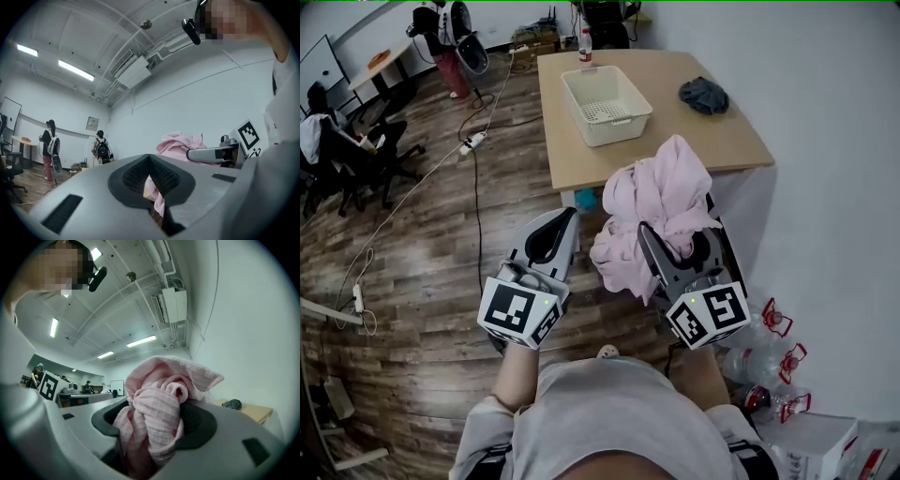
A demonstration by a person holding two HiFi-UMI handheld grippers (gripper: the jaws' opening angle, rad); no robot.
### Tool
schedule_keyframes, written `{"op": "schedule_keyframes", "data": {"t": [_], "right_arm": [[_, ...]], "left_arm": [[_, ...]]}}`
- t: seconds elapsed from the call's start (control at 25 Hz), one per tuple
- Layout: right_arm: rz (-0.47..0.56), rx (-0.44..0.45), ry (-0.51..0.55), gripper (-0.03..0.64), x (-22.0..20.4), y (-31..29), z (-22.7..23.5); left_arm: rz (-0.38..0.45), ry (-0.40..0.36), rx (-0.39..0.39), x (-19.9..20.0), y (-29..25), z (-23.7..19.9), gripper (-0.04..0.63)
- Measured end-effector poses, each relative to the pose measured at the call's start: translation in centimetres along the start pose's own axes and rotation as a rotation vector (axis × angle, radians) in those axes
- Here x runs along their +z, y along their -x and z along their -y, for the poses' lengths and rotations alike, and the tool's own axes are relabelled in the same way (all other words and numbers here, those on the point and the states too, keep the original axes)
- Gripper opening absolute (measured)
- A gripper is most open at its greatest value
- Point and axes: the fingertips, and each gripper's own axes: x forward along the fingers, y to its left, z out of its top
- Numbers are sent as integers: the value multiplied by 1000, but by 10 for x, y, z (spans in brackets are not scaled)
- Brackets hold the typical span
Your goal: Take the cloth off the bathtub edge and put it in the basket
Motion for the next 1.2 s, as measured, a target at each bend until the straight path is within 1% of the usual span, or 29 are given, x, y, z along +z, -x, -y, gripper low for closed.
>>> {"op": "schedule_keyframes", "data": {"t": [0.28, 0.6, 0.96, 1.2], "right_arm": [[-6, 14, -20, 284, -2, -7, 34], [-10, 11, -27, 284, -8, -32, 61], [8, -12, -32, 284, -4, -90, 98], [12, -19, -45, 284, -5, -150, 118]], "left_arm": [[-13, 1, 3, -7, -32, 12, -3], [-20, 3, 1, -16, -68, -3, -3], [-11, -2, -20, -17, -124, -46, -3], [-18, 2, -28, -17, -164, -95, -3]]}}
